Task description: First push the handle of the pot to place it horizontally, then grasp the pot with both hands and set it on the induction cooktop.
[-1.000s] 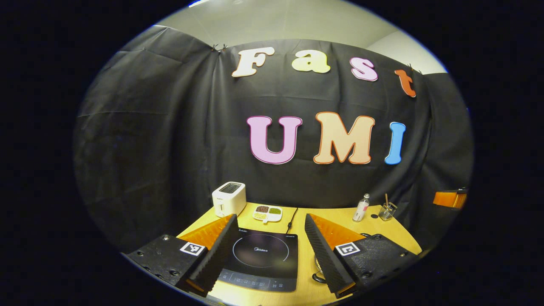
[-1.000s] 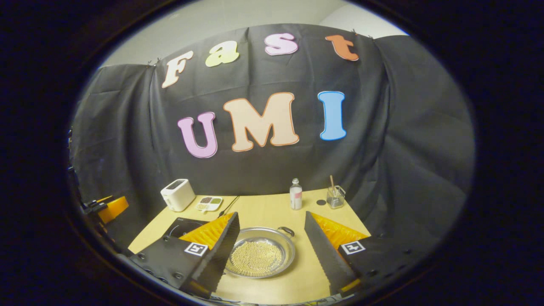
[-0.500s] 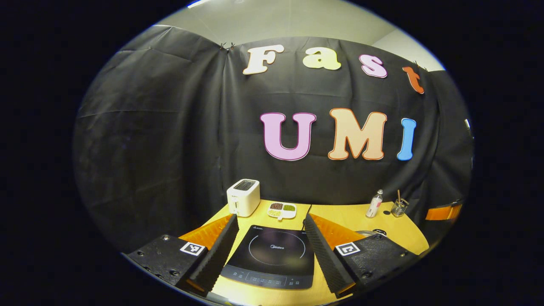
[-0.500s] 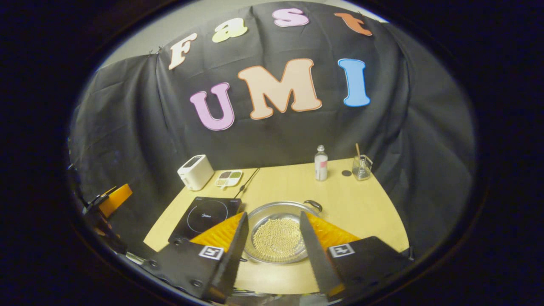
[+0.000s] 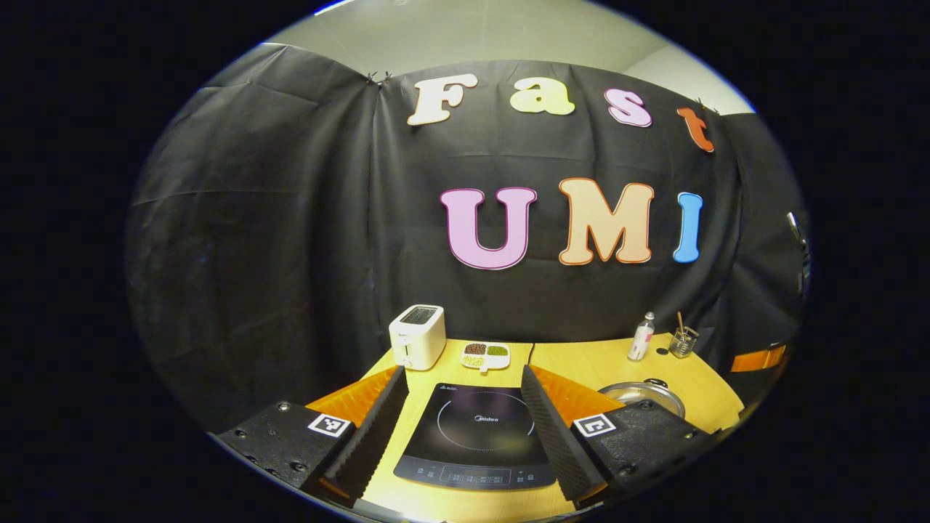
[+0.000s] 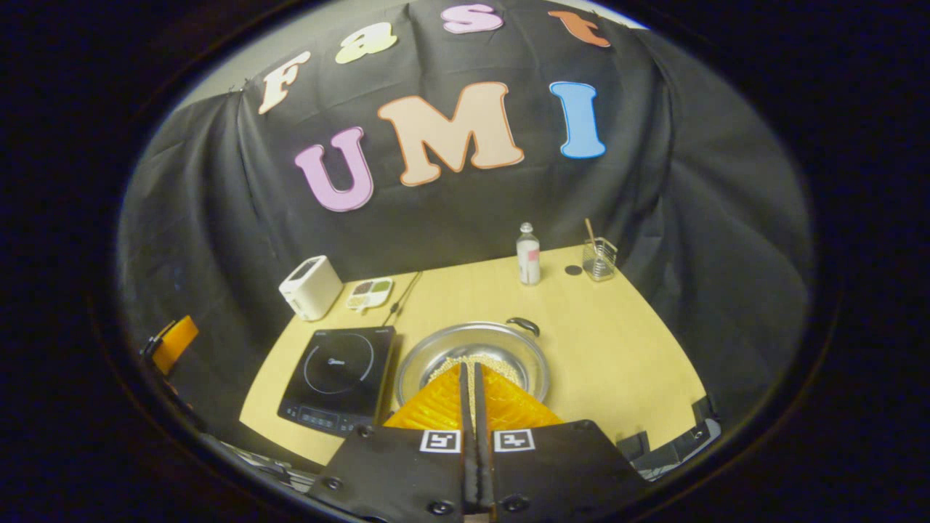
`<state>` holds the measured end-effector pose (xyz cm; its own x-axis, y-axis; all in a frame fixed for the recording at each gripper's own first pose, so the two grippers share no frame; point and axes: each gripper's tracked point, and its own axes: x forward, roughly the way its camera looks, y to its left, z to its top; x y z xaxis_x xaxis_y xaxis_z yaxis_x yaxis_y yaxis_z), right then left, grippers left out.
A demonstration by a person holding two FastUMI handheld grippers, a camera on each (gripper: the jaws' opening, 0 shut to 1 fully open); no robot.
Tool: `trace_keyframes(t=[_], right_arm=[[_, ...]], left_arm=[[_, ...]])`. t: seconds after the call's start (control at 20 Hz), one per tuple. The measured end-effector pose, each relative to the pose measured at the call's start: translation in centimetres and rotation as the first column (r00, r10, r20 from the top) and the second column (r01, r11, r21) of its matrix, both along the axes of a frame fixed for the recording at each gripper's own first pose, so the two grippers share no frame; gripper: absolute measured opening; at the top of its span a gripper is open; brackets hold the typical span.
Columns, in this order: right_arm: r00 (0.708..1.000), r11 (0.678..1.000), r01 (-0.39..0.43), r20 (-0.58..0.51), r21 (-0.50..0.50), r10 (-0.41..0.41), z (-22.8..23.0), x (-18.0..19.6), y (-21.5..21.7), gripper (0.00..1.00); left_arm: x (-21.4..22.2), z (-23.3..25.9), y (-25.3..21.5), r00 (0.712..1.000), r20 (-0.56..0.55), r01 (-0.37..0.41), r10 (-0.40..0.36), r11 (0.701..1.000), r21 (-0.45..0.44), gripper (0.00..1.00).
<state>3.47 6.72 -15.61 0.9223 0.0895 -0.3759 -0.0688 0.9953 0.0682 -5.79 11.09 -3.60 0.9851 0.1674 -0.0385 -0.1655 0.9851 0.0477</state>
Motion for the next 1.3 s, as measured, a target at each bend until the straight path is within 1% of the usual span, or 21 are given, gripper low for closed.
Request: trace_keyframes(t=[0.1, 0.2, 0.25, 0.3, 0.35, 0.4, 0.5, 0.55, 0.6, 0.65, 0.8, 0.85, 0.95, 1.0, 1.05, 1.1, 1.15, 1.3], right_arm=[[0.999, 1.000, 0.020, -0.044, -0.008, -0.020, -2.0, -0.8, 0.0, 0.00], [0.995, 0.999, 0.032, -0.097, -0.007, -0.032, -4.2, -1.5, 0.1, 0.00], [0.991, 1.000, 0.031, -0.129, -0.005, -0.031, -5.5, -2.1, 0.4, 0.00], [0.986, 1.000, 0.028, -0.165, -0.006, -0.028, -6.6, -2.6, 0.8, 0.02], [0.979, 0.999, 0.029, -0.204, -0.014, -0.032, -8.0, -3.3, 1.1, 0.00], [0.969, 0.999, 0.035, -0.242, -0.031, -0.042, -9.2, -3.7, 1.0, 0.02], [0.948, 0.998, 0.033, -0.313, -0.056, -0.049, -11.5, -4.3, 1.3, 0.02], [0.934, 0.998, 0.024, -0.355, -0.059, -0.043, -13.0, -4.6, 1.9, 0.02], [0.918, 0.998, 0.014, -0.396, -0.056, -0.035, -14.3, -4.8, 2.5, 0.00], [0.904, 0.999, 0.001, -0.427, -0.052, -0.023, -15.3, -5.1, 3.2, 0.02], [0.865, 0.996, -0.048, -0.502, -0.069, 0.007, -18.3, -5.3, 4.9, 0.03], [0.859, 0.995, -0.055, -0.512, -0.077, 0.008, -19.1, -5.0, 5.2, 0.03], [0.846, 0.994, -0.062, -0.533, -0.091, 0.004, -20.3, -4.4, 5.9, 0.03], [0.841, 0.994, -0.064, -0.541, -0.094, 0.003, -20.7, -4.0, 6.3, 0.00], [0.835, 0.993, -0.066, -0.550, -0.102, -0.001, -21.4, -3.7, 6.6, 0.03], [0.833, 0.992, -0.061, -0.553, -0.112, -0.011, -21.8, -3.2, 6.8, 0.00], [0.829, 0.991, -0.057, -0.559, -0.124, -0.022, -22.2, -2.7, 6.9, 0.03], [0.827, 0.987, -0.048, -0.560, -0.153, -0.047, -23.0, -0.9, 7.0, 0.00]], left_arm=[[-0.2, -0.4, 0.2, 1.000, -0.004, 0.021, -0.021, 1.000, 0.004, 0.92], [-0.4, -0.7, 0.7, 0.999, -0.010, 0.033, -0.033, 0.999, 0.017, 0.96], [-0.6, -0.8, 0.9, 0.999, -0.012, 0.038, -0.038, 0.999, 0.021, 0.96], [-0.7, -1.0, 1.1, 0.999, -0.014, 0.041, -0.041, 0.999, 0.021, 0.96], [-0.9, -1.3, 1.3, 0.999, -0.019, 0.043, -0.043, 0.999, 0.016, 0.96], [-1.0, -1.6, 1.4, 0.999, -0.023, 0.044, -0.044, 0.999, 0.006, 0.92], [-1.4, -2.1, 1.7, 0.998, -0.028, 0.048, -0.049, 0.999, -0.021, 0.92], [-1.6, -2.4, 1.9, 0.998, -0.031, 0.047, -0.048, 0.998, -0.030, 0.92], [-1.8, -2.7, 2.2, 0.998, -0.035, 0.043, -0.044, 0.998, -0.035, 0.92], [-2.0, -2.8, 2.6, 0.999, -0.036, 0.035, -0.037, 0.999, -0.033, 0.92], [-2.6, -3.1, 3.9, 0.999, -0.036, 0.010, -0.010, 1.000, -0.025, 0.92], [-2.8, -3.3, 4.2, 0.999, -0.038, 0.001, -0.003, 1.000, -0.030, 0.96], [-3.0, -3.9, 4.8, 0.999, -0.051, -0.018, 0.016, 0.999, -0.046, 0.96], [-3.2, -4.3, 5.1, 0.998, -0.058, -0.027, 0.024, 0.998, -0.054, 0.96], [-3.3, -4.6, 5.2, 0.997, -0.064, -0.036, 0.032, 0.997, -0.062, 0.92], [-3.5, -4.8, 5.4, 0.997, -0.067, -0.042, 0.038, 0.997, -0.070, 0.92], [-3.5, -4.9, 5.5, 0.997, -0.070, -0.048, 0.043, 0.996, -0.079, 0.92], [-3.7, -5.8, 5.9, 0.995, -0.089, -0.060, 0.051, 0.993, -0.101, 0.92]])
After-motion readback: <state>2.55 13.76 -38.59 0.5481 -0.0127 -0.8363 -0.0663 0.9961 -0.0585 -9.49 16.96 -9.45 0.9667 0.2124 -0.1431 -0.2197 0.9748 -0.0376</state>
